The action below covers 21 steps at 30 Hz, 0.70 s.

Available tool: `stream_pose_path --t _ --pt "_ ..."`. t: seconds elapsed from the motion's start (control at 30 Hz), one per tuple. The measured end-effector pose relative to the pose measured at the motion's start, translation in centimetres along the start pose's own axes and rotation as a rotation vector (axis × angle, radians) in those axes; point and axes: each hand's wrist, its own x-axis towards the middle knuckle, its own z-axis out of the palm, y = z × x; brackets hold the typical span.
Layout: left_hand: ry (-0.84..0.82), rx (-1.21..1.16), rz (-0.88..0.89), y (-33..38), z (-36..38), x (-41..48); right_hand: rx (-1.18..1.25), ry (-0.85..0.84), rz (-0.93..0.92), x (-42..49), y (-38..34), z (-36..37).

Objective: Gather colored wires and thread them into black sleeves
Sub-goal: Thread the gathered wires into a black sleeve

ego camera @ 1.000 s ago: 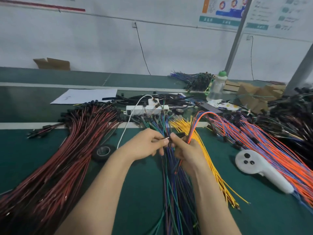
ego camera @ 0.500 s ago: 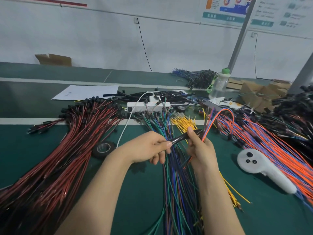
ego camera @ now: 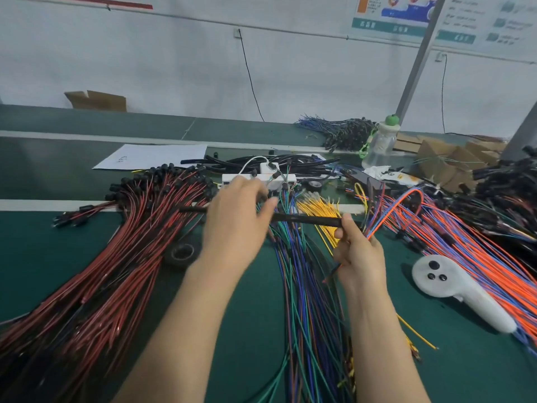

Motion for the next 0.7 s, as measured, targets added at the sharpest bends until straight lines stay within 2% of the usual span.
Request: stream_pose_path --t 0.03,0.13,0.17,0.23,0.3,0.4,0.5,0.57,0.63,0.7 --pt "0.048 -0.093 -0.026 0.8 0.7 -0.5 0.045 0.008 0.004 -0.1 0.2 0.6" --pt "-0.207 -0.436 -0.283 1.9 4.1 -1.9 0.065 -0.040 0.048 -0.4 0.8 2.2" --pt "-0.237 -0.582 -0.368 1.8 5.2 -2.2 0.033 -0.082 0.067 -0.7 1.2 2.4" --pt "-0.238 -0.983 -0.513 1.6 6.6 -2.5 -0.040 -0.177 0.123 -1.1 2.0 2.7" --pt "-0.202 -1.343 -0.549 1.1 7.5 -2.6 -0.100 -0.228 0.188 -1.2 2.5 2.6" --pt "-0.098 -1.655 -0.602 -0.2 7.7 -2.5 0.037 -0.174 0.231 -0.5 2.0 2.0" --pt "-0.075 -1.660 -0.730 -1.4 7.8 -3.0 0.397 -0.073 0.172 0.2 0.9 0.7" --pt "-0.133 -1.383 -0.717 -1.6 8.3 -3.5 0.522 -0.061 0.111 0.3 0.5 0.0" --pt "-0.190 -1.042 -0.605 -1.2 8.8 -3.9 0.582 -0.064 0.065 0.2 0.4 -0.3" --pt "-0.264 -0.986 -0.530 -0.3 9.0 -4.1 0.607 -0.066 0.030 0.2 0.3 -0.3"
